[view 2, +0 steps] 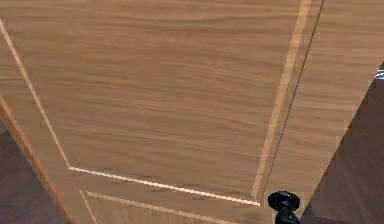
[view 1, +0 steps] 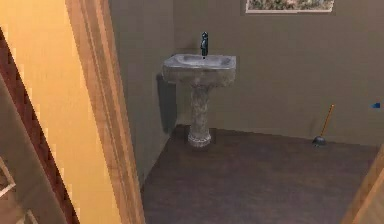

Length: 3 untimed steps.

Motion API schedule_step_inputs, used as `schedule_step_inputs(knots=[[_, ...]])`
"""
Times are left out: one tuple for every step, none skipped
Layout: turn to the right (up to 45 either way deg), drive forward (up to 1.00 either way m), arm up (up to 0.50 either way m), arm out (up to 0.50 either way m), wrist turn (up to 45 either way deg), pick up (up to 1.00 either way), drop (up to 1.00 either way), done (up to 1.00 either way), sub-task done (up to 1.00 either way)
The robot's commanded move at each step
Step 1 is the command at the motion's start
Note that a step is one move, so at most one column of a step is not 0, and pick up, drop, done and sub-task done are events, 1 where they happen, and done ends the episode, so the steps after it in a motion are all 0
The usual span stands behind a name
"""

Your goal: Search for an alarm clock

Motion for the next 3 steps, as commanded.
schedule_step_inputs(knots=[[9.0, 0.00, 0.00, 0.00, 0.0, 0.00, 0.00, 0.00, 0.00], [0.0, 0.75, 0.00, 0.00, 0.0, 0.00, 0.00, 0.00, 0.00], [36.0, 0.00, 0.00, 0.00, 0.0, 0.00, 0.00, 0.00, 0.00]])
